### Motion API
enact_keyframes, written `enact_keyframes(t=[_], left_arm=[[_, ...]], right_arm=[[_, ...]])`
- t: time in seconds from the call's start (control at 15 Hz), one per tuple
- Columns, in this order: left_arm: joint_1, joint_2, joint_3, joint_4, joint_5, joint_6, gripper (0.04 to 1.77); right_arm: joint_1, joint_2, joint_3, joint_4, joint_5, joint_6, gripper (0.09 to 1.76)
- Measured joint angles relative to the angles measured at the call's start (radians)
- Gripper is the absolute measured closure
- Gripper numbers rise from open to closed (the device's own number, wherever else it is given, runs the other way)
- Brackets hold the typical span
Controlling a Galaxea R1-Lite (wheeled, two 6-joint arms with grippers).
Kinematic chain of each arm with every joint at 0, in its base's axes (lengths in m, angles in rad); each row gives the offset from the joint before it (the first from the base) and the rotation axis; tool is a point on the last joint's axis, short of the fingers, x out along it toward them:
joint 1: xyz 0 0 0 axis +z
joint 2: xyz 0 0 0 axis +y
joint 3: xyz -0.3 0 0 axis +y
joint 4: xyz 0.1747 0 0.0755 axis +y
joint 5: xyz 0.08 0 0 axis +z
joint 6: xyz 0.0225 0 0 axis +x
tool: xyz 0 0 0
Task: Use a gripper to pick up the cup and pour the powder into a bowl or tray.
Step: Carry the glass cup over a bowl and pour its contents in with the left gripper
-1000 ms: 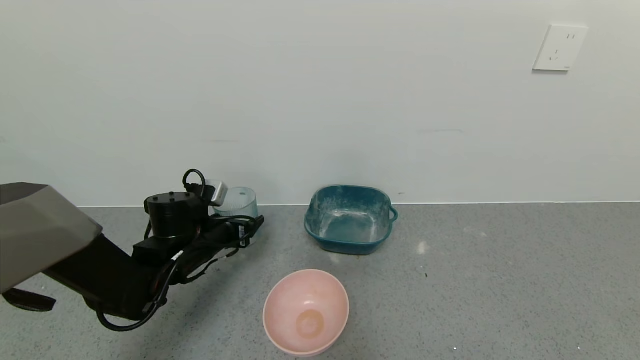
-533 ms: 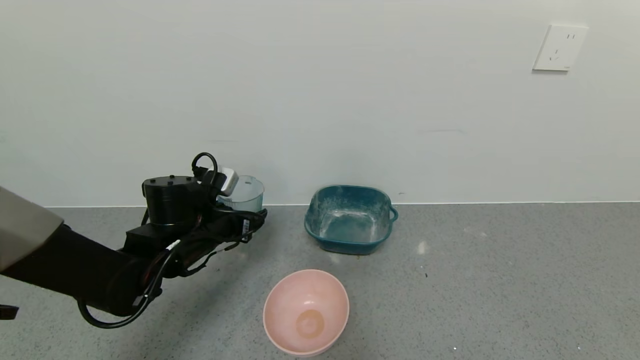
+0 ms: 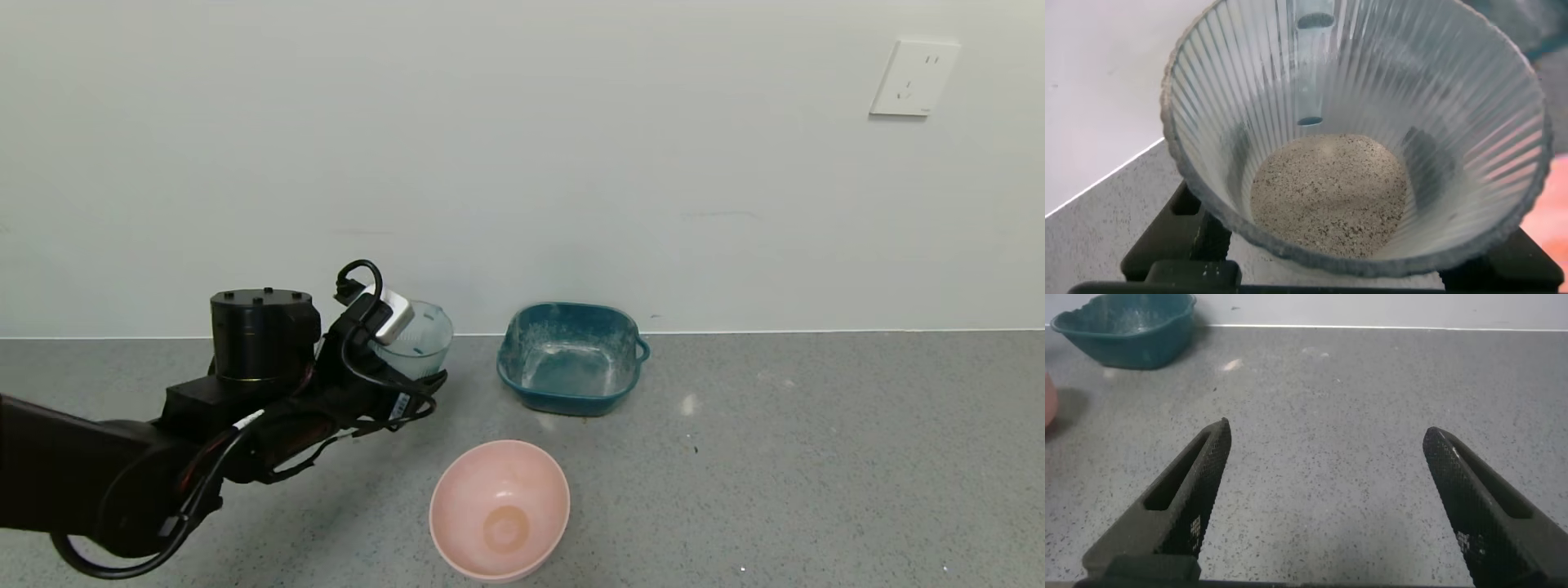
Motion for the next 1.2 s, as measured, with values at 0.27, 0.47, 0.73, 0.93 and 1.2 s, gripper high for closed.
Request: enact_keyframes(t=[0.27,0.47,0.73,0.93,1.2], left_arm=[[-0.044,-0.093,0.039,0.066,0.020,0.100,0.48],[-0.051,-0.120,0.053,0.067,0.080,0.198,0.48],[-0.080,-0.144,0.078,0.067,0.183,0.319,0.48],[-0.114,-0.161,0.087,0.068,0.194,0.404,0.48],[-0.138,-0.170,0.101,0.069,0.196,0.552,0.48]], right_arm=[[0.000,0.000,0.000,0.000,0.000,0.000,0.14],[0.000,0.000,0.000,0.000,0.000,0.000,0.14],[0.000,0.000,0.000,0.000,0.000,0.000,0.14],[0.000,0.000,0.000,0.000,0.000,0.000,0.14],[0.000,0.000,0.000,0.000,0.000,0.000,0.14]])
